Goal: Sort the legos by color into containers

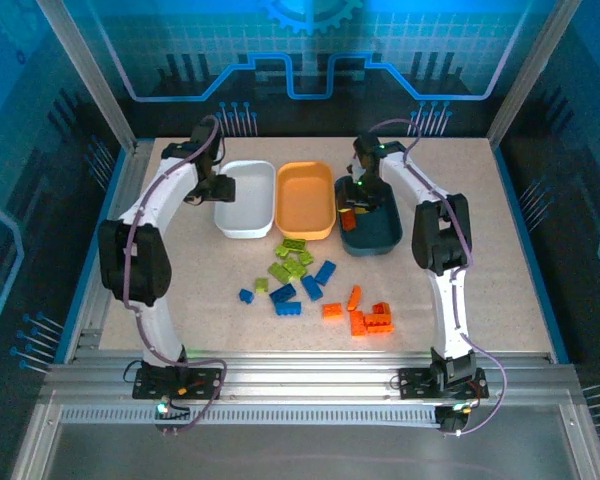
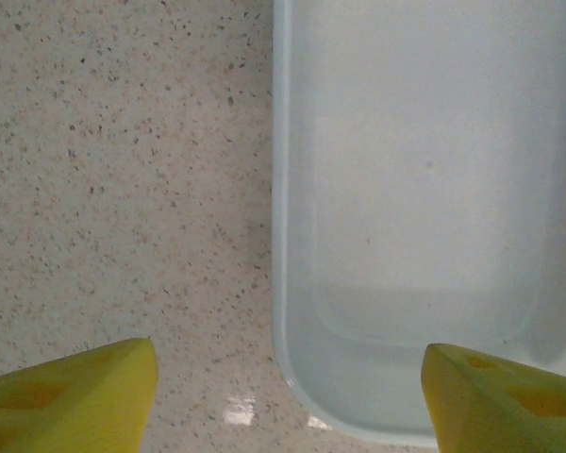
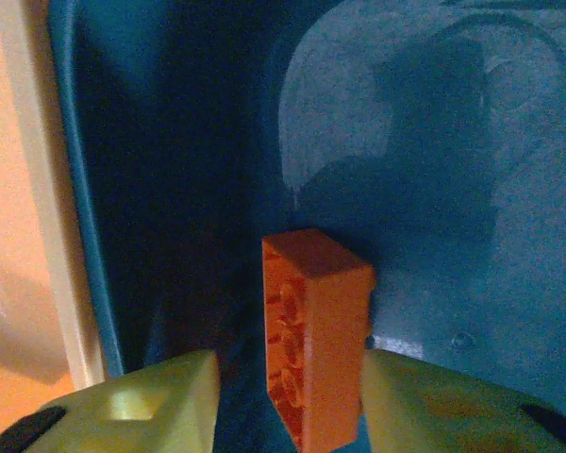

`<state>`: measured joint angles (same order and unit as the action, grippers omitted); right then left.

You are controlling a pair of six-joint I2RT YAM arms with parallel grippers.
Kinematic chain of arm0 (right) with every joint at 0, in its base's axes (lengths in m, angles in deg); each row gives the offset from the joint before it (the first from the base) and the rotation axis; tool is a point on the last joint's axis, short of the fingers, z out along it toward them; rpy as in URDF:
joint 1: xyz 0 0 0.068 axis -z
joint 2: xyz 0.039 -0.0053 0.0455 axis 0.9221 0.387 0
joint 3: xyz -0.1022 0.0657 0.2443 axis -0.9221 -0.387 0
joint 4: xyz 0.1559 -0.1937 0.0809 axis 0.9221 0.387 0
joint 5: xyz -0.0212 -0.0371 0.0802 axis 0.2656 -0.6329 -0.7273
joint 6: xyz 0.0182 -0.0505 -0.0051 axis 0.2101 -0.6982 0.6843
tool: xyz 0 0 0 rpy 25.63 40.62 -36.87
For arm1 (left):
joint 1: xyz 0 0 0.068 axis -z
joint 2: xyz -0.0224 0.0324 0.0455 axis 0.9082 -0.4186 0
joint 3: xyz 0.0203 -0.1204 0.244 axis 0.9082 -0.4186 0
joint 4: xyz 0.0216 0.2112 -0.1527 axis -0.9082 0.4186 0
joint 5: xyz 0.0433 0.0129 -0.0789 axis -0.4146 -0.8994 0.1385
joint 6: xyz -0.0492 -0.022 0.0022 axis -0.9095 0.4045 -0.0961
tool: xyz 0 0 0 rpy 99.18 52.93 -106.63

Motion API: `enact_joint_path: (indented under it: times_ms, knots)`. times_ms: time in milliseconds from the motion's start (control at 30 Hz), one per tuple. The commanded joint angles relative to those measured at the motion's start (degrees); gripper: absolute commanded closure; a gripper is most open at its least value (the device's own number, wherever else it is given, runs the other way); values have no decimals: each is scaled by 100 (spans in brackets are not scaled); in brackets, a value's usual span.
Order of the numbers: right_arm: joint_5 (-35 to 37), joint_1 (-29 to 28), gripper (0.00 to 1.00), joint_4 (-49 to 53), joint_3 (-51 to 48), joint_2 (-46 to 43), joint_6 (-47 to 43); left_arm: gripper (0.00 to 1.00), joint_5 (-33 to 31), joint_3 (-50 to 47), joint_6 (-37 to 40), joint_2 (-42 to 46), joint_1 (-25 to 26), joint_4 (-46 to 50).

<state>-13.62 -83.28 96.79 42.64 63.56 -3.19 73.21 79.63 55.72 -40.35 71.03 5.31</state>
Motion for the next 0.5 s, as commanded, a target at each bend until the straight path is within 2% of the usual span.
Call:
enact_joint_path:
  times_ms: [0,167,467]
  knots:
    - [133,142,52,150,-171,-582,74,23,621,-214,-395,469,-33,57]
    - [367,146,49,431,-861,-1542,142,21,1432,-736,-1008,1068,8,-239]
    - [-103,-210,40,288,-4214,-4020,915,17,1924,-1873,-1885,1934,771,-658]
